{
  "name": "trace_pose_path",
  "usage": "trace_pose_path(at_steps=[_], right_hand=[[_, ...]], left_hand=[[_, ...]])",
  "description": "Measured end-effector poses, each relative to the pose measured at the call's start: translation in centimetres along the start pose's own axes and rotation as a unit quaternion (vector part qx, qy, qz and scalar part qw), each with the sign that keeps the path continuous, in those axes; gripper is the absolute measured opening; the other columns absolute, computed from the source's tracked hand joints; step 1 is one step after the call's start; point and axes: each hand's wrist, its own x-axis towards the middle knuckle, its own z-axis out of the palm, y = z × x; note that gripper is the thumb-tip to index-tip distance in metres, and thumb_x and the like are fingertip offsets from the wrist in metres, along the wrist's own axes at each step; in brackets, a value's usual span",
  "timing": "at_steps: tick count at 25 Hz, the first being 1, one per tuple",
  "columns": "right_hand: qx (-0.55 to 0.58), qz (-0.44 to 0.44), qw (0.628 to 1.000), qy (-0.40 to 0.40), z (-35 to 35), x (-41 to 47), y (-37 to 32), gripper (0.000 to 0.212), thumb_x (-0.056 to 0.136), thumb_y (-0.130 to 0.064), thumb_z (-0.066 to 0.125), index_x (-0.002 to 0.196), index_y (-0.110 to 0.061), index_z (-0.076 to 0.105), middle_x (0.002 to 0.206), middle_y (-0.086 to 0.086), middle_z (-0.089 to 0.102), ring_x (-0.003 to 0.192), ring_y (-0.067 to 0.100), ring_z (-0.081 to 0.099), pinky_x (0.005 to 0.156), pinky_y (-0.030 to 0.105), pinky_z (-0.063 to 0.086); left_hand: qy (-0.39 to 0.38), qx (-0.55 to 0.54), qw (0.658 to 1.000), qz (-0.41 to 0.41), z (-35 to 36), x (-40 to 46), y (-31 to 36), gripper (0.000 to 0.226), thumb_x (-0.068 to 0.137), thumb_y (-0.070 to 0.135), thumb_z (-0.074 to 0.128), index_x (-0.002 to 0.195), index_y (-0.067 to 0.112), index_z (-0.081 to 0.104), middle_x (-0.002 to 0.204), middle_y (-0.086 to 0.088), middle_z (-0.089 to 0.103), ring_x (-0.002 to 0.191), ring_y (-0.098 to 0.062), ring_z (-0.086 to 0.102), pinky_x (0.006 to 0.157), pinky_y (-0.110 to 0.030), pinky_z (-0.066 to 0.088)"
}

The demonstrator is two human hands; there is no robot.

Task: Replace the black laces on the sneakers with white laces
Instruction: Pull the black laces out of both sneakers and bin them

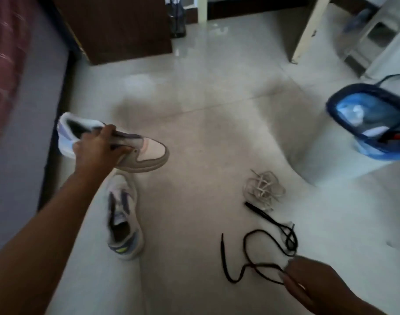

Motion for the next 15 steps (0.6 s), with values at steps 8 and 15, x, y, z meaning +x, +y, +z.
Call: trace_pose_path(at_steps=[8, 15], right_hand=[[0.081, 0.366, 0.862, -0.342, 2.3, 5.3, 5.0, 0.128, 0.066, -0.058, 0.075, 0.145, -0.032, -0.023, 0.155, 0.016, -0.013, 0.144, 0.036, 0.001, 0.115, 0.043, 0.02], [-0.025, 0.325, 0.902, -0.283, 7.2, 4.8, 1.3, 0.092, 0.076, -0.042, 0.072, 0.146, -0.026, 0.015, 0.144, 0.008, 0.019, 0.126, 0.03, 0.029, 0.094, 0.041, 0.044]], left_hand=[[-0.288, -0.049, 0.915, 0.279, 7.0, -9.6, 7.7, 0.069, 0.065, 0.039, 0.082, 0.128, 0.022, 0.057, 0.108, -0.012, 0.06, 0.103, -0.03, 0.054, 0.082, -0.035, 0.04], [-0.354, 0.068, 0.898, 0.252, 10.7, -13.8, 10.0, 0.07, 0.084, 0.044, 0.061, 0.144, 0.03, 0.029, 0.13, -0.005, 0.041, 0.12, -0.023, 0.038, 0.086, -0.03, 0.037]])
